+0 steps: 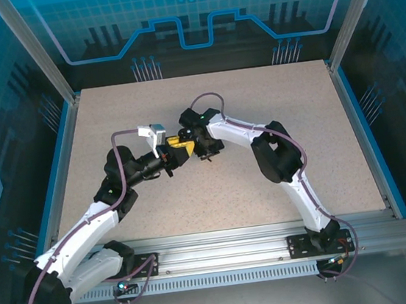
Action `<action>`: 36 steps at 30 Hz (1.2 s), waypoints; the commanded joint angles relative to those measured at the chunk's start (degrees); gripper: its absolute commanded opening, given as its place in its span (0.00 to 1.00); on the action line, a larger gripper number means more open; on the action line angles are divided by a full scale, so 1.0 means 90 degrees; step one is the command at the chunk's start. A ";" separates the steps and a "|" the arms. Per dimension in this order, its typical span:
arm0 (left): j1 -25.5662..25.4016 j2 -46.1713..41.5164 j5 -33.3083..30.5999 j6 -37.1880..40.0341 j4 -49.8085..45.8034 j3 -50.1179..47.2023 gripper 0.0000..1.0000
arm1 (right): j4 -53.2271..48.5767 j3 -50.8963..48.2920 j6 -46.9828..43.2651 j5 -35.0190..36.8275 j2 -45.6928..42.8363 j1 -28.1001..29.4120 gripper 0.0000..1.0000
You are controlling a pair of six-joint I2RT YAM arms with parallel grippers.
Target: Insert the wireless bluetooth earbuds into the charging case
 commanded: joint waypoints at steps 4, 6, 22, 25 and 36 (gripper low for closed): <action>0.0059 -0.0069 -0.0041 0.0131 -0.0005 0.0001 0.08 | 0.0222 -0.0342 0.0132 -0.0201 -0.0406 -0.0112 0.22; 0.0060 -0.0059 -0.0057 0.0107 0.0014 -0.0025 0.08 | 0.0502 -0.0643 0.0173 -0.0318 -0.0598 -0.0189 0.22; 0.0059 0.0305 -0.0488 0.0010 -0.0075 -0.0069 0.08 | 0.3062 -0.3202 0.0521 -0.1770 -0.2420 -0.1117 0.20; 0.0058 0.0458 -0.0796 -0.0061 -0.0201 -0.0035 0.08 | 0.3430 -0.3567 0.0561 -0.1987 -0.2770 -0.1267 0.20; 0.0059 0.1147 -0.1357 -0.0326 -0.0288 0.0034 0.07 | 0.4438 -0.4636 0.0787 -0.2793 -0.4124 -0.1772 0.20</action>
